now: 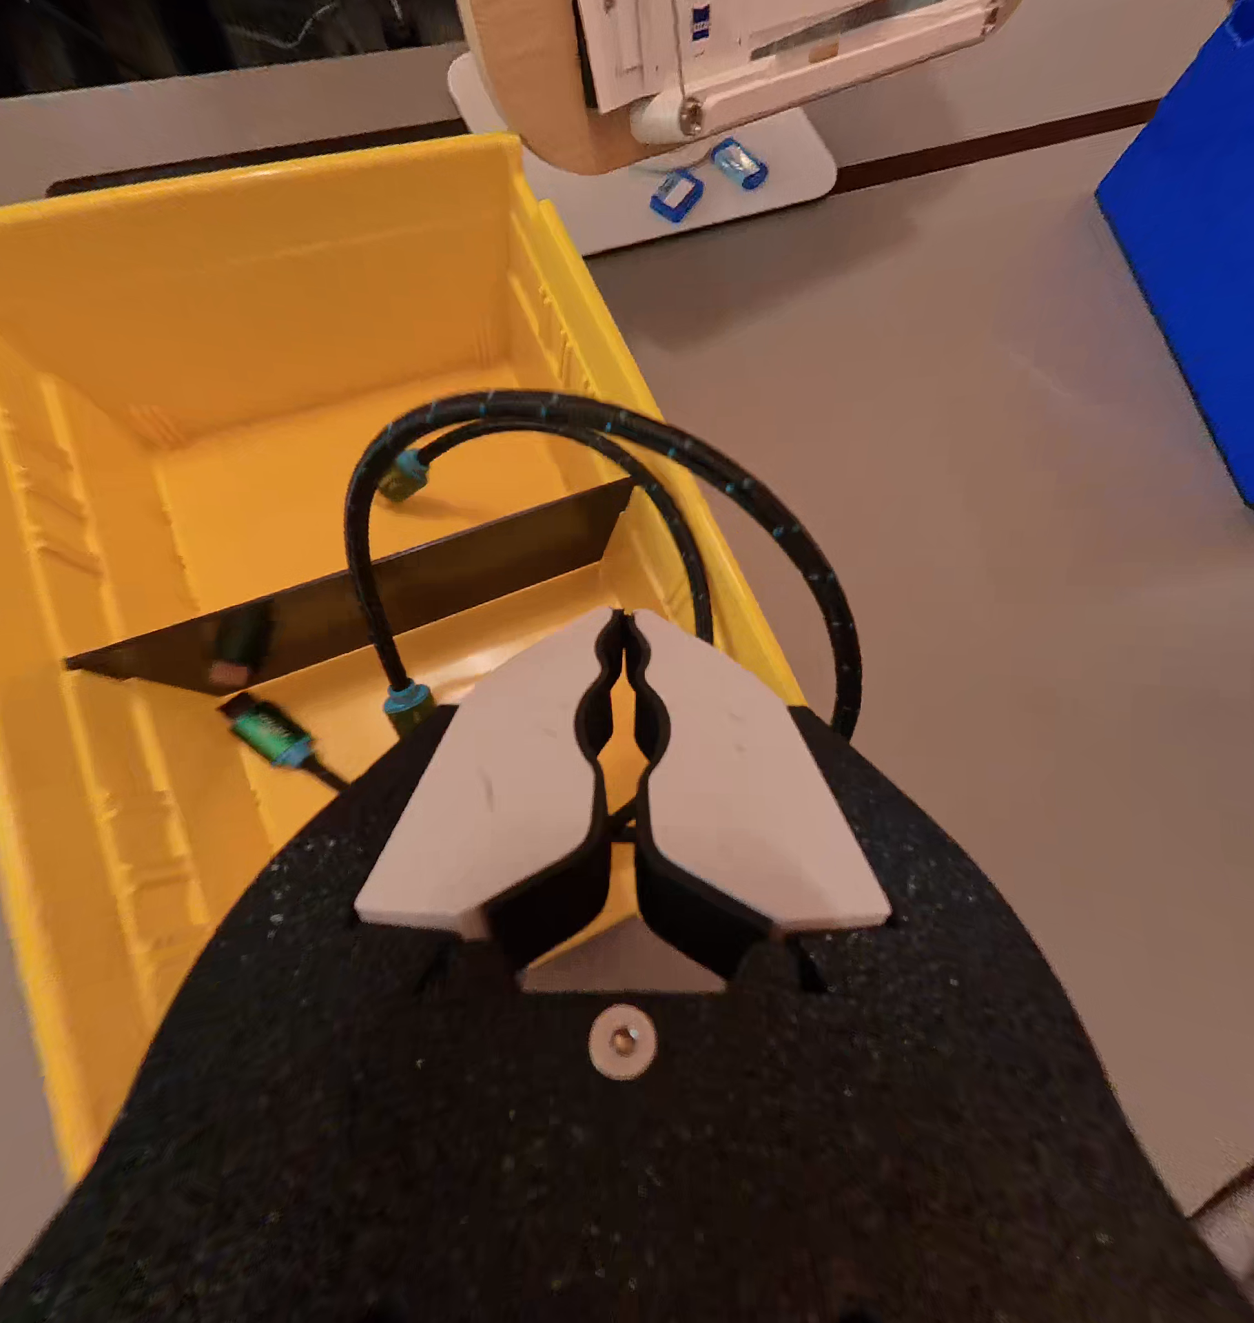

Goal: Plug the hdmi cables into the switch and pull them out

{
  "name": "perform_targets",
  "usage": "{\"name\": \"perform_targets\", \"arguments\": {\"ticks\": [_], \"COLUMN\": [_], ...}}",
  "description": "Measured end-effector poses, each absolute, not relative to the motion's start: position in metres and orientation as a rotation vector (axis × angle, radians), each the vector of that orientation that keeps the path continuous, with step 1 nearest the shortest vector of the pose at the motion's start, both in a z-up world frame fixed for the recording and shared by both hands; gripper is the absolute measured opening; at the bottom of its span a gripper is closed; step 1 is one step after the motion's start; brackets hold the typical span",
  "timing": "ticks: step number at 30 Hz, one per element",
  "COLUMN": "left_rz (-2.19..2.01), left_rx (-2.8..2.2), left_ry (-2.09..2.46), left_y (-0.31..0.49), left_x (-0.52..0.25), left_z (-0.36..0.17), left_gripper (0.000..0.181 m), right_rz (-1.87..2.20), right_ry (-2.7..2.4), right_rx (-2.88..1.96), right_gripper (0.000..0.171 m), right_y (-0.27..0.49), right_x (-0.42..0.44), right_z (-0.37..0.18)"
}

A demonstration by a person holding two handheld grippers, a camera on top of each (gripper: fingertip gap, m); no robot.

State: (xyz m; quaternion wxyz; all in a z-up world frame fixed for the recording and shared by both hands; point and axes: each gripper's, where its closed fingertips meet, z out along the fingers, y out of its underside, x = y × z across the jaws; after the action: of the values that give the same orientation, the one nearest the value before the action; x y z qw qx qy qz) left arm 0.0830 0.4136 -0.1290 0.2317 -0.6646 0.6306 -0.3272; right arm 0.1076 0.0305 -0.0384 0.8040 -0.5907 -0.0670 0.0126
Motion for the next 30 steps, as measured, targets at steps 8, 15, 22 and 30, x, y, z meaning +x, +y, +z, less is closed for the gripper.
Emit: {"name": "perform_targets", "arguments": {"ticks": [8, 15, 22, 30], "left_rz": [-1.185, -1.208, -1.664, -1.227], "left_rx": [-1.779, -1.880, -1.828, -1.652], "left_ry": [1.621, 1.561, 1.385, 1.580], "left_y": [0.390, 0.390, 0.370, 0.357], "left_x": [0.100, 0.102, 0.105, 0.091], "left_z": [-0.120, -0.124, -0.090, -0.081], "left_gripper": [0.024, 0.032, 0.042, 0.013], "right_rz": [0.031, 0.026, 0.054, 0.066], "right_ry": [-0.126, -0.133, -0.145, -0.161], "right_rx": [-1.259, -1.279, -1.250, -1.239], "right_gripper": [0.022, 0.022, 0.022, 0.022], "right_y": [0.026, 0.031, 0.024, 0.024], "right_x": [0.115, 0.113, 0.111, 0.106], "right_z": [-0.041, -0.044, -0.040, -0.038]}}
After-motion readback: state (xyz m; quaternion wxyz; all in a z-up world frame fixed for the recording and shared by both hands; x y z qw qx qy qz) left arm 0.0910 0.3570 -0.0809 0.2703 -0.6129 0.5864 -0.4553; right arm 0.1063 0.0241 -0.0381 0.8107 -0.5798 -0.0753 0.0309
